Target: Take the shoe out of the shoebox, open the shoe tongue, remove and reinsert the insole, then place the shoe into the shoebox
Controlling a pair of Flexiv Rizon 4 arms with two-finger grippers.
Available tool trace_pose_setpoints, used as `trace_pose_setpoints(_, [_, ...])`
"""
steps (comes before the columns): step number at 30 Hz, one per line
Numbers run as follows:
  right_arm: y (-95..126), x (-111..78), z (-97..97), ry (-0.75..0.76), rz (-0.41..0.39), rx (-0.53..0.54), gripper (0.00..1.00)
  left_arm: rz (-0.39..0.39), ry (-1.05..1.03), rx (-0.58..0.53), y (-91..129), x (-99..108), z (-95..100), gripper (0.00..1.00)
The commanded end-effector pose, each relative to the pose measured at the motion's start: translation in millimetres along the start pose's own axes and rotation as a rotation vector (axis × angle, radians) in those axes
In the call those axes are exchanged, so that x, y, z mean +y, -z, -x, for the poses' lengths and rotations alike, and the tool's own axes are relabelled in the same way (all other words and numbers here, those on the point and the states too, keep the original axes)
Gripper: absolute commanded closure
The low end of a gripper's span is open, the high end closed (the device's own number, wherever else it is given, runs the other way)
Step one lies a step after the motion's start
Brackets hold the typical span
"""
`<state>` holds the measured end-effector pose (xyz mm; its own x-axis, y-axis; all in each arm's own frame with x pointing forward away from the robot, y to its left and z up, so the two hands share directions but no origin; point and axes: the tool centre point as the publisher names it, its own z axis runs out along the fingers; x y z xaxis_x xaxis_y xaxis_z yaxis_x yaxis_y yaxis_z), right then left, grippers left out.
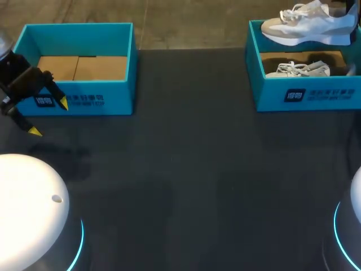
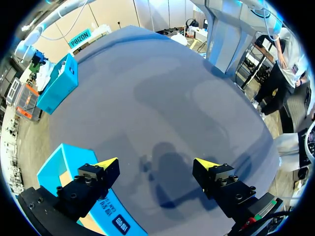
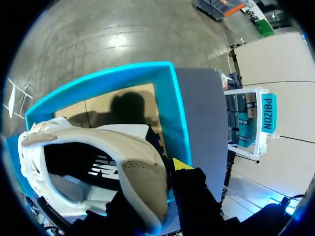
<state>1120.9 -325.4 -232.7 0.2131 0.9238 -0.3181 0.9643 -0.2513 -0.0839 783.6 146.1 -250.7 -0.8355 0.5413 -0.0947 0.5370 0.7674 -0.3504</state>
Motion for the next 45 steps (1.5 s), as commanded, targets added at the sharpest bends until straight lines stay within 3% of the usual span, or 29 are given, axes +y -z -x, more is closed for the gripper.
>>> trace_pose_setpoints(1, [-5.5,5.3,1.5,0.004,-0.012,0.007,1.00,0.004,0.001,0.001,0.3,-0.7,-0.6,0.00])
trace_pose_setpoints(11, [-8.0,-4.4,3.6,0.012,-0.009,0.009,1.00,0.004,0.001,0.001,0.3,-0.7,-0.6,0.00])
trace_pose_setpoints(29, [-34.4,-11.4,-0.7,0.073,-0.029,0.005,1.00,0.004,0.001,0.001,0.3,-0.7,-0.6,0.00])
trace_pose_setpoints(45, [-20.3,14.7,6.9,0.074,0.045,-0.009,1.00,0.004,0.001,0.001,0.3,-0.7,-0.6,0.00])
